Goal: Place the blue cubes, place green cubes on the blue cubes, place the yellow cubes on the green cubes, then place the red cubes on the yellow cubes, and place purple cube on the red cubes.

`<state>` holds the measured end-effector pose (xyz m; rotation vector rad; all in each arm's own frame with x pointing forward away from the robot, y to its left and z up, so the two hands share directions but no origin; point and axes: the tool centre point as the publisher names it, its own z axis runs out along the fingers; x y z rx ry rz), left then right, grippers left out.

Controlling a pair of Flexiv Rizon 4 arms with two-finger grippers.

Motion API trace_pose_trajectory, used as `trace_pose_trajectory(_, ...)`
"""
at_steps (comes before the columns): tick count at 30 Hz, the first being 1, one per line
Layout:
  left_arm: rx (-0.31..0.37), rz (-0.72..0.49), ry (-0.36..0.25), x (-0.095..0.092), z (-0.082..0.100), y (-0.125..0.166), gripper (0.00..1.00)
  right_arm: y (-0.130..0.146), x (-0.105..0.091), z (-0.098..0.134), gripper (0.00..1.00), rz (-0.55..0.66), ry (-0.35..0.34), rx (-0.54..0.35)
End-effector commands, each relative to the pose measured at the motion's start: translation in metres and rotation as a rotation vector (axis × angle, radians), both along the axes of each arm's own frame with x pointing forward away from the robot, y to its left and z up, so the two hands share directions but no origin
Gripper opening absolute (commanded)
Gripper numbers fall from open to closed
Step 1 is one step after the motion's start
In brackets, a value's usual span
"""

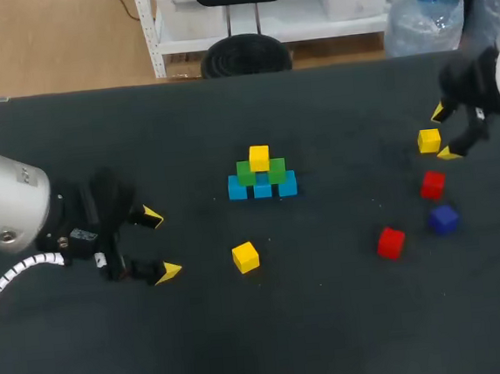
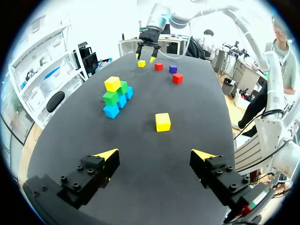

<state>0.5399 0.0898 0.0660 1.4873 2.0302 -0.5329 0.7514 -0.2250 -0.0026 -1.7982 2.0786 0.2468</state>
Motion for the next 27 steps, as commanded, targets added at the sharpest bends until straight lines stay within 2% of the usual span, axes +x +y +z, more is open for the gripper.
trace_pose_trajectory(1, -0.008, -0.002, -0.004, -0.001, -0.001, 0.002, 1.0, 0.001, 0.002, -0.008, 0.82, -0.004, 0.001, -0.006)
trace_pose_trajectory(4, -0.008, -0.002, -0.004, -0.001, -0.001, 0.002, 1.0, 0.001, 0.004, -0.011, 0.7, -0.007, 0.003, -0.007)
trace_pose_trajectory(5, -0.008, -0.002, -0.004, -0.001, -0.001, 0.002, 1.0, 0.001, 0.005, -0.012, 0.52, -0.009, 0.003, -0.006)
trace_pose_trajectory(6, -0.008, -0.002, -0.004, -0.001, -0.001, 0.002, 1.0, 0.001, 0.005, -0.012, 0.48, -0.011, 0.002, -0.006)
trace_pose_trajectory(11, -0.008, -0.002, -0.004, -0.001, -0.001, 0.002, 1.0, 0.001, 0.009, -0.012, 0.43, -0.017, -0.002, -0.007)
trace_pose_trajectory(13, -0.008, -0.002, -0.004, -0.001, -0.001, 0.002, 1.0, 0.001, 0.01, -0.012, 0.35, -0.018, -0.004, -0.007)
trace_pose_trajectory(16, -0.008, -0.002, -0.004, -0.001, -0.001, 0.002, 1.0, 0.002, 0.011, -0.013, 0.0, -0.02, -0.007, -0.007)
trace_pose_trajectory(22, -0.008, -0.002, -0.004, -0.001, -0.001, 0.002, 1.0, 0.006, 0.011, -0.007, 0.0, -0.022, -0.014, -0.001)
trace_pose_trajectory(27, -0.008, -0.002, -0.004, -0.001, -0.001, 0.002, 1.0, 0.013, 0.012, 0.009, 0.0, -0.03, -0.026, 0.003)
